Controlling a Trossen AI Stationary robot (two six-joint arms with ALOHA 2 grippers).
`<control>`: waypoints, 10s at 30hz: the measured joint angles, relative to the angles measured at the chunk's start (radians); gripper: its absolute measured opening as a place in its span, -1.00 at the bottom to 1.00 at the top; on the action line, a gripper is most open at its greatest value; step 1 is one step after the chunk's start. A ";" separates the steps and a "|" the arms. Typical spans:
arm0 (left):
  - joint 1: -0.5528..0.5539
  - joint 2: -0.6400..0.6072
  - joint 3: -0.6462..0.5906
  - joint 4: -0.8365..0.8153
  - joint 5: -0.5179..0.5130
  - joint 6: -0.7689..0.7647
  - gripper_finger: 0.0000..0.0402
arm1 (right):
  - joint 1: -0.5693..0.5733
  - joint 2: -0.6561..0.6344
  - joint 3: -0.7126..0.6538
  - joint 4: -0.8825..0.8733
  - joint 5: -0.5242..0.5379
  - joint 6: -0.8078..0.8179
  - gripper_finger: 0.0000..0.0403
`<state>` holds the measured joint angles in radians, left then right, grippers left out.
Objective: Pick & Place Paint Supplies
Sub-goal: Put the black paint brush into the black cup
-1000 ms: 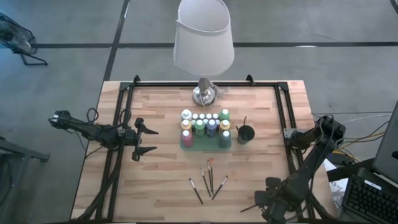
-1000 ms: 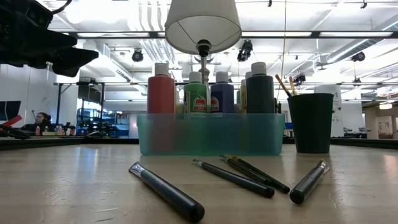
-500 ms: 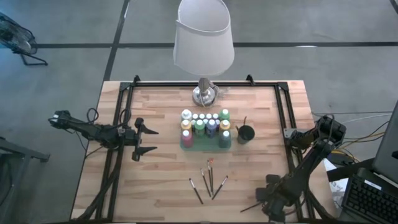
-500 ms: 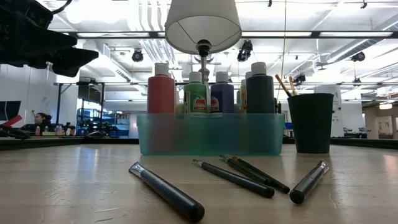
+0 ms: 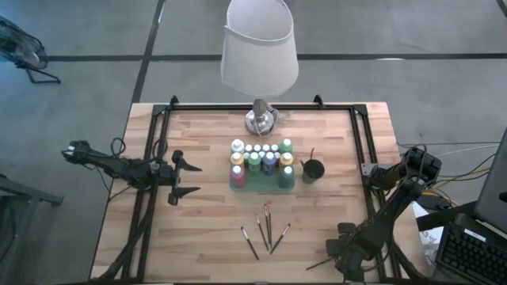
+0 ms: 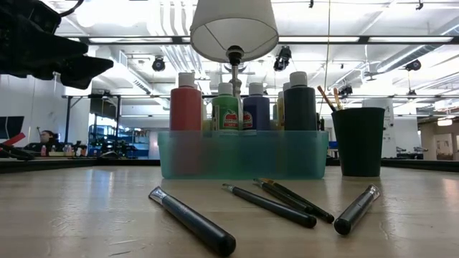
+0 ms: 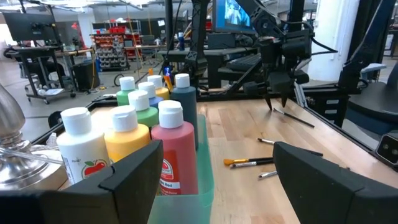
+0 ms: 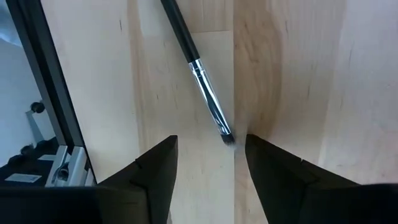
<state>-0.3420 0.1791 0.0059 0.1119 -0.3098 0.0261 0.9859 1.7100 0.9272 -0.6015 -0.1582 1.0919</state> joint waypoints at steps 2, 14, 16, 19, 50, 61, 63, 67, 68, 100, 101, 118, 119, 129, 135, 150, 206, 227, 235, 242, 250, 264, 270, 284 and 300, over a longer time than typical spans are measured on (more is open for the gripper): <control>0.000 0.000 0.000 -0.012 0.003 0.000 0.54 | 0.000 0.000 0.000 -0.001 0.004 0.000 -0.12; 0.000 0.000 0.000 -0.050 0.003 0.000 0.54 | 0.001 -0.001 -0.015 0.008 0.071 0.009 -0.40; 0.000 0.000 0.000 -0.050 0.003 0.000 0.54 | 0.001 -0.001 -0.020 0.012 0.074 0.014 -0.44; 0.000 0.000 0.000 -0.051 0.003 0.000 0.54 | 0.001 -0.001 -0.029 0.017 0.079 0.030 -0.50; 0.000 0.000 0.000 -0.052 0.002 0.000 0.54 | 0.022 0.001 -0.047 0.038 0.050 -0.057 -0.54; 0.000 0.000 0.000 -0.053 0.002 0.000 0.54 | 0.021 0.001 -0.049 0.033 0.045 -0.050 -0.95; 0.000 0.000 0.000 -0.053 0.002 0.000 0.54 | 0.021 0.001 -0.049 0.032 0.042 -0.039 -0.95; 0.000 0.000 0.000 -0.053 0.002 0.000 0.54 | 0.022 -0.012 -0.044 0.026 0.043 0.002 -0.96; 0.000 0.000 0.000 -0.053 0.002 0.000 0.54 | 0.022 -0.018 -0.039 0.017 0.046 0.005 -0.96; 0.000 0.000 0.000 -0.052 0.002 0.000 0.54 | -0.519 -0.257 0.849 -0.957 1.023 -1.187 -0.96; 0.000 0.000 0.000 -0.052 0.002 0.000 0.54 | -0.538 -0.253 0.877 -0.956 1.031 -1.239 -0.96; 0.001 0.001 0.000 -0.022 -0.033 0.008 0.54 | -0.587 0.004 1.238 -0.854 1.563 -1.986 -0.96; 0.001 0.001 0.002 -0.004 -0.048 0.009 0.54 | -0.584 0.012 1.247 -0.854 1.553 -1.986 -0.96; 0.001 -0.001 0.029 0.555 -0.070 -0.130 0.54 | -0.571 0.014 1.196 -0.860 1.539 -1.990 -0.96; 0.001 -0.001 0.030 0.915 -0.070 -0.135 0.54 | -0.574 0.022 1.196 -0.802 1.511 -2.057 -0.96; 0.001 0.017 0.047 0.837 -0.084 -0.498 0.54 | -0.573 0.026 1.195 -0.749 1.508 -2.037 -0.96; 0.500 1.217 1.268 -0.025 1.056 -1.037 0.52 | -0.528 0.026 1.122 -0.591 1.405 -2.117 -0.96; 0.511 1.315 1.363 -0.068 1.176 -1.038 0.16 | -0.528 0.026 1.120 -0.642 1.405 -2.112 -0.96; 0.513 1.316 1.363 -0.069 1.174 -1.132 -0.11 | -0.526 0.026 1.102 -0.652 1.381 -2.183 -0.96; 0.514 1.316 1.363 -0.069 1.159 -1.170 -0.32 | -0.526 0.026 1.080 -0.650 1.391 -2.191 -0.96; 0.515 1.316 1.363 -0.068 1.146 -1.123 -0.65 | -0.526 0.026 1.079 -0.650 1.391 -2.165 -0.96; 0.515 1.316 1.363 -0.068 1.142 -1.088 -0.93 | -0.532 0.026 1.079 -0.650 1.391 -2.103 -0.96; 0.515 1.316 1.363 -0.068 1.139 -1.069 -0.93 | -0.539 0.015 1.079 -0.650 1.388 -1.926 -0.79; 0.515 1.316 1.363 -0.069 1.013 -0.710 -0.93 | -0.545 -0.116 1.068 -0.891 1.155 -0.712 -0.09; 0.484 1.316 1.362 -0.071 0.323 0.010 -0.93 | -0.539 -0.356 0.710 -0.378 0.969 -0.578 -0.08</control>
<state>0.1425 1.4952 1.3678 0.0405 0.0131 0.0360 0.4469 1.3537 1.6371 -0.9795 0.8110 0.5134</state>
